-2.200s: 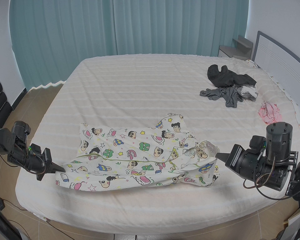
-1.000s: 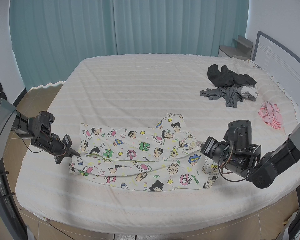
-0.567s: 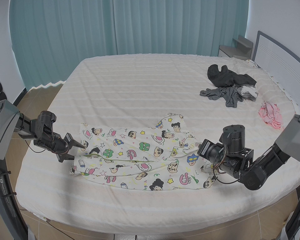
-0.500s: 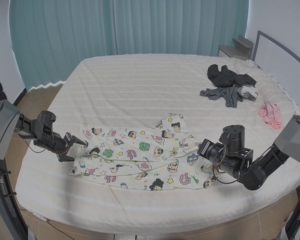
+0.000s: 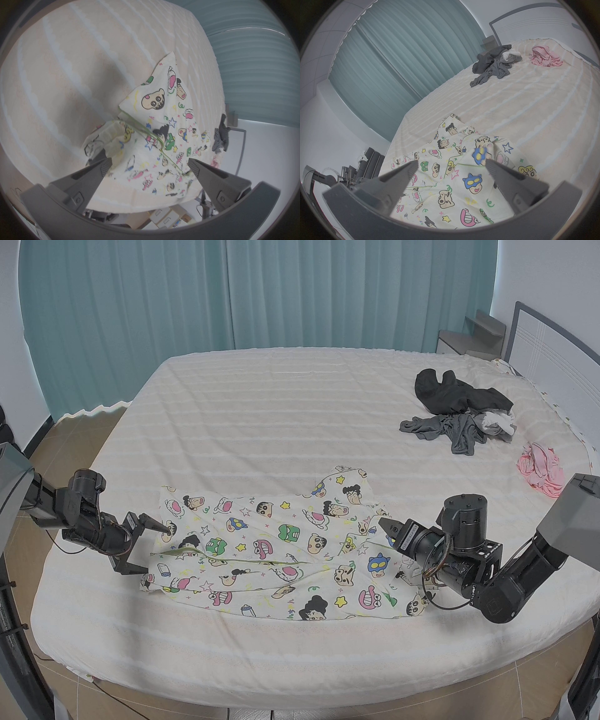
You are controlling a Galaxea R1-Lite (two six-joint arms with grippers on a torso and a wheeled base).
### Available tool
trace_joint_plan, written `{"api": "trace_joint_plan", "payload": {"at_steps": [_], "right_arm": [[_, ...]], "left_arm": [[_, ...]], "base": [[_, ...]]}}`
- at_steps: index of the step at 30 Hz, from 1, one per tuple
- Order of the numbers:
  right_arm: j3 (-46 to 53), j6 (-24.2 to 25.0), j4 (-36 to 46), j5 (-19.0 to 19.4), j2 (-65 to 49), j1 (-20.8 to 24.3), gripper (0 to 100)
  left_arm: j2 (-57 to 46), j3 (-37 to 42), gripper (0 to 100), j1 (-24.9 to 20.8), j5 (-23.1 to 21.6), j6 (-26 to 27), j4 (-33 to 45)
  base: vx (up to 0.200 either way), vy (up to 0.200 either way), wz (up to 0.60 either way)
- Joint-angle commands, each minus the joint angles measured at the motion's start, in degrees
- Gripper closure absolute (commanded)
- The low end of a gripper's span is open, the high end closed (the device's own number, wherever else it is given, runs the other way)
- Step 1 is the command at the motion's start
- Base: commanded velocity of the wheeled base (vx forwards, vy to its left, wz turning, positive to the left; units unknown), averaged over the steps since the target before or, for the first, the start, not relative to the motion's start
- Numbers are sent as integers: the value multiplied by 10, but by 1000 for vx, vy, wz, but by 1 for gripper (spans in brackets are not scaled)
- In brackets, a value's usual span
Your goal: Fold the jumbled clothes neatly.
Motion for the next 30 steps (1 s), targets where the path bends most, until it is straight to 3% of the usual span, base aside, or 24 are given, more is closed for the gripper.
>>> {"api": "trace_joint_plan", "payload": {"at_steps": [1, 7, 11, 14, 17, 19, 20, 21, 25, 30], "right_arm": [[14, 3, -10, 1, -12, -2, 0], [16, 26, -5, 6, -24, 14, 0], [13, 26, -4, 10, -18, 19, 0], [21, 26, -2, 9, -25, 25, 0], [67, 28, 1, 5, -73, 28, 0], [93, 38, -1, 5, -111, 26, 0], [95, 39, -1, 5, -114, 26, 0], [119, 61, 0, 4, -157, 23, 0], [157, 67, 1, 1, -215, 16, 0], [242, 66, -3, -47, -341, 3, 0]], "left_arm": [[-65, 57, 0, 31, -58, 1, 0], [-123, 156, 0, 58, -110, -1, -21], [-145, 243, 0, 81, -183, 1, -100], [-147, 257, 0, 78, -189, 4, -134], [-157, 259, 0, 53, -160, 1, -141], [-159, 264, 0, 23, -100, -8, -139], [-159, 265, 0, 20, -95, -10, -139], [-156, 272, 0, -10, -40, -39, -146], [-152, 272, 0, -41, -7, -77, -153], [-130, 273, 0, -103, 90, -135, -196]], "base": [[0, 0, 0], [0, 0, 0], [0, 0, 0], [0, 0, 0], [0, 0, 0], [0, 0, 0], [0, 0, 0], [0, 0, 0], [0, 0, 0], [0, 0, 0]]}}
